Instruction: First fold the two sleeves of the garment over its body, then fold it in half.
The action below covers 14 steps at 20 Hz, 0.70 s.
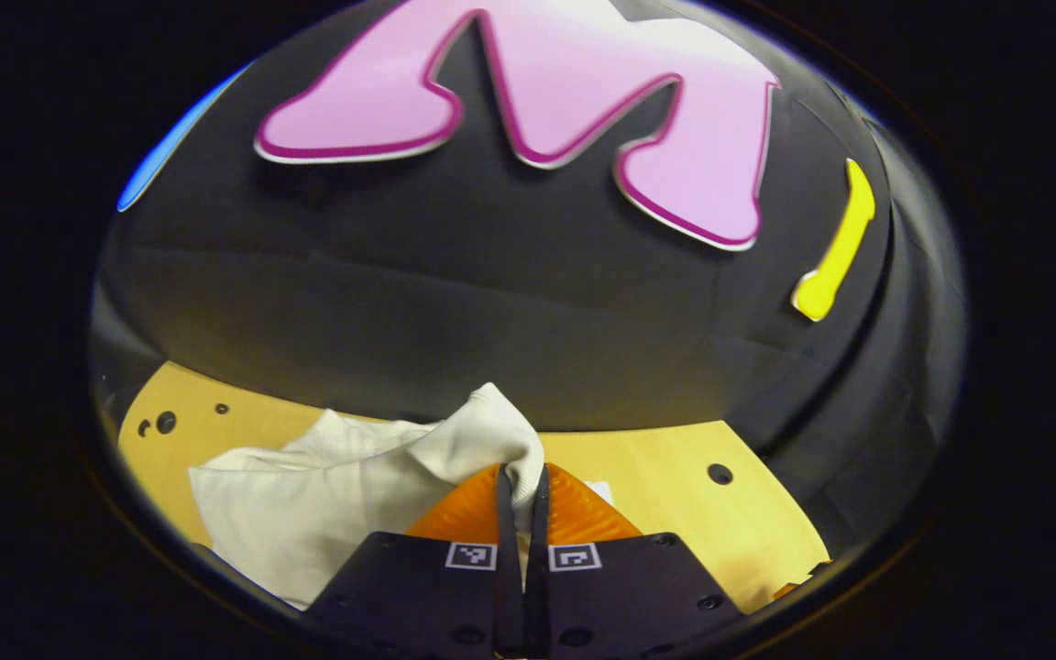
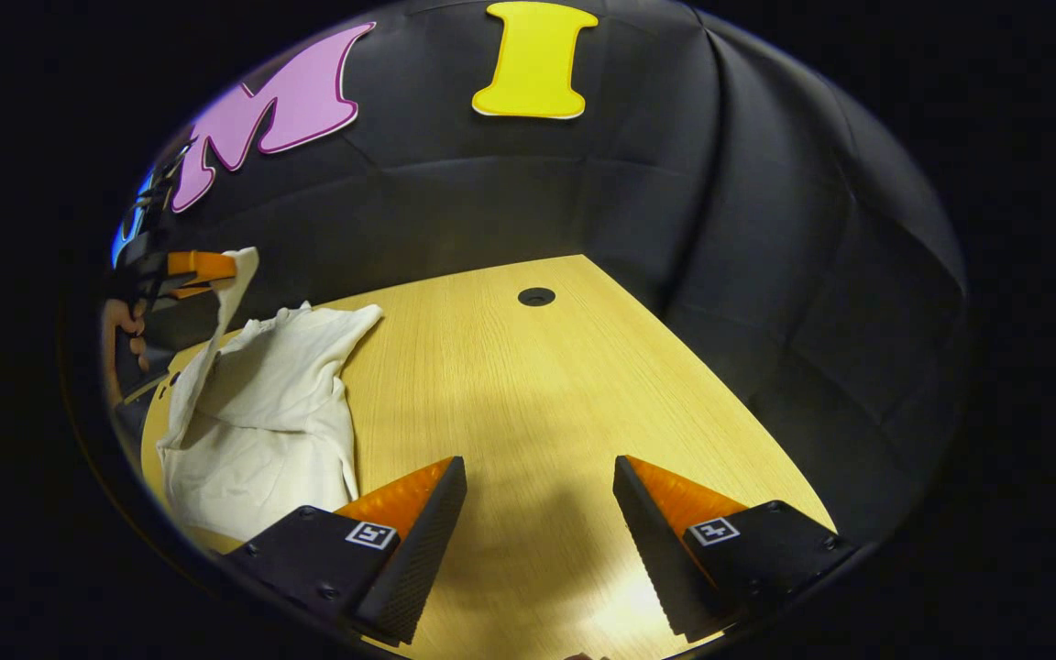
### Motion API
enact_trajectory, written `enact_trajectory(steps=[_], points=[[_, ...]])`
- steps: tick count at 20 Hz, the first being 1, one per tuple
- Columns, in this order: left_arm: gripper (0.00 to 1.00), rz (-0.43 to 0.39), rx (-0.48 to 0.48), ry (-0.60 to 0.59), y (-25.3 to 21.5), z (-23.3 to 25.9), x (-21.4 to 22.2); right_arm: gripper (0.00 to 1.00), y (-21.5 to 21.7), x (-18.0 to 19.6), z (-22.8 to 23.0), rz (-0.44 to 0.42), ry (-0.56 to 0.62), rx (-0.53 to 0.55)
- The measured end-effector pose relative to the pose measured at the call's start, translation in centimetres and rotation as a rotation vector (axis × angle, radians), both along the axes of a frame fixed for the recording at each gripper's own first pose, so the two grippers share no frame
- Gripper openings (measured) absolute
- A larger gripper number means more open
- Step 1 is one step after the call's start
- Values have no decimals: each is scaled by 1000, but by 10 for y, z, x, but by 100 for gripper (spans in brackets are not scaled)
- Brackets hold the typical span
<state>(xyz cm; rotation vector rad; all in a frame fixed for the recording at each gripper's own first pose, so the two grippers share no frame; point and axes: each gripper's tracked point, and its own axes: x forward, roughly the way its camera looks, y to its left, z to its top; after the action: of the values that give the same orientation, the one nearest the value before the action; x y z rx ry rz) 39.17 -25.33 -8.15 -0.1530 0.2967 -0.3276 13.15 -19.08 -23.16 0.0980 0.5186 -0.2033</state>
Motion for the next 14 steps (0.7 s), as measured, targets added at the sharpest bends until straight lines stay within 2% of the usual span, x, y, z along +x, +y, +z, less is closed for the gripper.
enact_trajectory(steps=[3,6,8,9,12,14], points=[[6,-54,-11,14,-35,-12,3,99,10,0,0,8,-5,21],[16,-130,-45,60,-66,-24,-6,99,21,1,4,23,-17,31],[52,-153,-60,71,-74,-26,-14,99,29,1,4,37,-19,37],[49,-159,-62,63,-73,-25,-17,99,35,1,7,44,-22,42],[98,-146,-13,40,-50,-21,-30,99,51,0,11,81,-37,63],[98,-121,29,36,-24,-22,-41,99,64,0,11,112,-39,76]])
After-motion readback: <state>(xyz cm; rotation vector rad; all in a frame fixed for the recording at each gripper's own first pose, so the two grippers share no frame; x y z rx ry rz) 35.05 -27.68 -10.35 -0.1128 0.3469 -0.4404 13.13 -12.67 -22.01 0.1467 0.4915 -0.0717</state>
